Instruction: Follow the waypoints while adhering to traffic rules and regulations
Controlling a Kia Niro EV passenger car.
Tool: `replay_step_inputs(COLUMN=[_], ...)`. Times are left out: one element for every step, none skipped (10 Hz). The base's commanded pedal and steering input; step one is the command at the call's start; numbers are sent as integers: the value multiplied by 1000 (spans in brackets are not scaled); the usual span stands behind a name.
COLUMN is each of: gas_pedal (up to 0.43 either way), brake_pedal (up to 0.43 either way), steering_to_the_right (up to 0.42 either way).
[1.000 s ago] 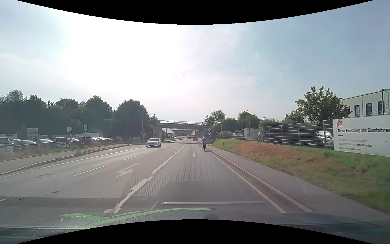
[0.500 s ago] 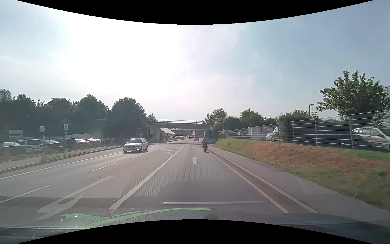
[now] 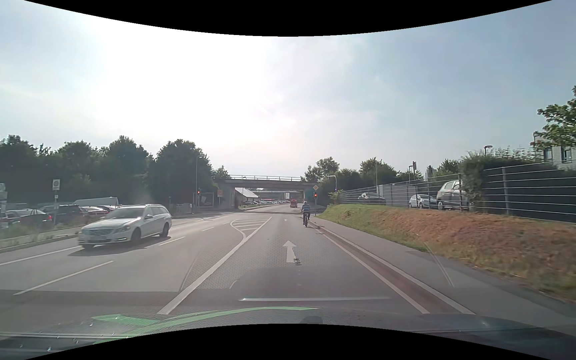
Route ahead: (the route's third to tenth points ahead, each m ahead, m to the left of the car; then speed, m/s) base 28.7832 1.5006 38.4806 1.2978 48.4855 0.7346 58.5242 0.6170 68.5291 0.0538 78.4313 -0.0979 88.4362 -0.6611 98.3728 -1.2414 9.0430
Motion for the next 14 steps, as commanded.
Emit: replay_step_inputs(gas_pedal=[130,130,130,0,0,0,0,0,0,0,0,0,0,0], brake_pedal=[0,0,0,0,0,177,274,299,311,287,274,268,256,262], steering_to_the_right=[-10,-12,-12,-12,-8,0,4,4,4,3,3,3,4,4])
